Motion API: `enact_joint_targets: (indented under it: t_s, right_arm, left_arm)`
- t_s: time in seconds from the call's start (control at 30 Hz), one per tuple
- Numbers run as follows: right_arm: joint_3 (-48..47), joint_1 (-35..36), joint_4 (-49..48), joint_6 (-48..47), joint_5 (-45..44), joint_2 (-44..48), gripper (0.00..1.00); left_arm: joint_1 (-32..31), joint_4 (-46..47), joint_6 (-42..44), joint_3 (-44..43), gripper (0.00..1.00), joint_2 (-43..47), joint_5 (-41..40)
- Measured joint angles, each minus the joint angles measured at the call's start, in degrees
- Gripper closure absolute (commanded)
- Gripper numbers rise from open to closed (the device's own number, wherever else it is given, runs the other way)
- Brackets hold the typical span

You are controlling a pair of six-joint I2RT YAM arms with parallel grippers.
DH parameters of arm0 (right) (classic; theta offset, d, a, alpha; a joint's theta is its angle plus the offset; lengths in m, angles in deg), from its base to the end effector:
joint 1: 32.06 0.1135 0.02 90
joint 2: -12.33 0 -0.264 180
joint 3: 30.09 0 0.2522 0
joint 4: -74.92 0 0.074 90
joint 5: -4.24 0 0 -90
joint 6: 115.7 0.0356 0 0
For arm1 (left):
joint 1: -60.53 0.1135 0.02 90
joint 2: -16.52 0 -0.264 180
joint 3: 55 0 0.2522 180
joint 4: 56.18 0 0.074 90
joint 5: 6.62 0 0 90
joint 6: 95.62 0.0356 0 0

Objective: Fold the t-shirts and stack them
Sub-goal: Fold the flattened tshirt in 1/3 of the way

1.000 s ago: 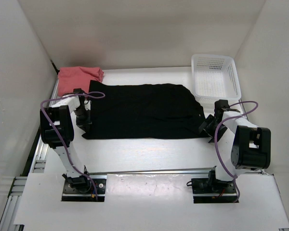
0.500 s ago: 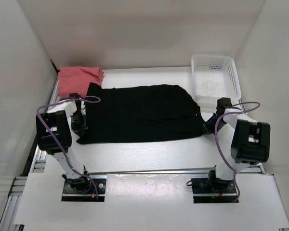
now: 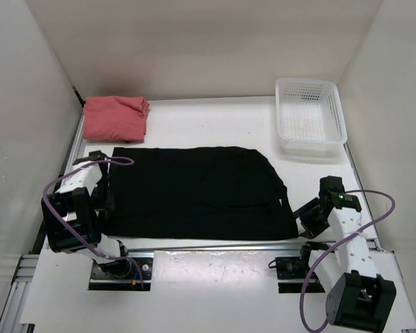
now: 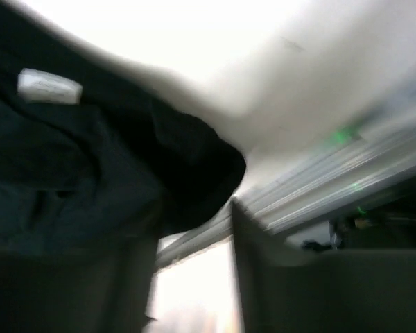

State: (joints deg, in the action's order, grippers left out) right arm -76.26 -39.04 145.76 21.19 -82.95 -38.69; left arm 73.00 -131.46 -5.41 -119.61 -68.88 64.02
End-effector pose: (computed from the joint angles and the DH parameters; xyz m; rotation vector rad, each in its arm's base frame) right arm 0.1315 -0.0143 0.1912 1.3135 2.6049 0.1922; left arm 0.2154 0.0597 0.1801 0.2896 -2.9471 -0.4847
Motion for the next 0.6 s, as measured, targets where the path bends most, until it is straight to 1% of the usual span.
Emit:
enact_joint_targets:
  t_s: [0.1, 0.13, 0.2, 0.23, 0.3, 0.33, 0.4, 0.47, 0.53, 0.6]
  right_arm:
    - [0.4, -0.2, 3.4, 0.5, -2.0, 1.6, 0.40]
    - [0.2, -0.1, 4.2, 0.3, -2.9, 1.6, 0.40]
    - [-2.2, -0.1, 6.1, -1.4, -4.6, 1.7, 0.44]
    - [-3.9, -0.1, 6.4, -2.6, -5.0, 1.7, 0.44]
    - [-8.9, 0.2, 6.1, -4.9, -5.3, 1.1, 0.45]
    - [-11.3, 0.6, 5.7, -5.9, -5.3, 0.3, 0.45]
    - [-15.2, 1.5, 4.3, -8.2, -4.0, -1.6, 0.48]
    - [-16.7, 2.0, 2.3, -9.9, -2.0, -4.1, 0.50]
    - [-16.8, 2.1, 0.2, -11.6, 1.0, -7.5, 0.51]
    - [-16.8, 2.1, -1.6, -13.1, 4.9, -11.8, 0.53]
  left_arm:
    - [1.0, 0.4, -0.3, 0.7, 0.31, 0.2, -4.5]
    - [1.3, 0.8, -0.2, 0.2, 0.33, 0.4, -6.0]
    - [1.3, 1.6, -0.2, -2.3, 0.35, 1.2, -8.3]
    - [0.7, 1.7, -0.2, -4.6, 0.35, 1.5, -9.1]
    - [-2.6, 3.5, -0.2, -11.1, 0.35, 2.9, -9.6]
    - [-5.8, 4.7, -0.3, -14.3, 0.35, 4.0, -9.7]
    - [-15.0, 7.3, -0.2, -19.5, 0.35, 7.0, -9.5]
    - [-27.7, 9.7, -0.2, -21.9, 0.35, 9.9, -8.9]
    - [-43.3, 11.9, -0.2, -22.1, 0.35, 11.6, -6.5]
    - [-56.9, 13.3, -0.1, -21.8, 0.35, 10.6, -2.9]
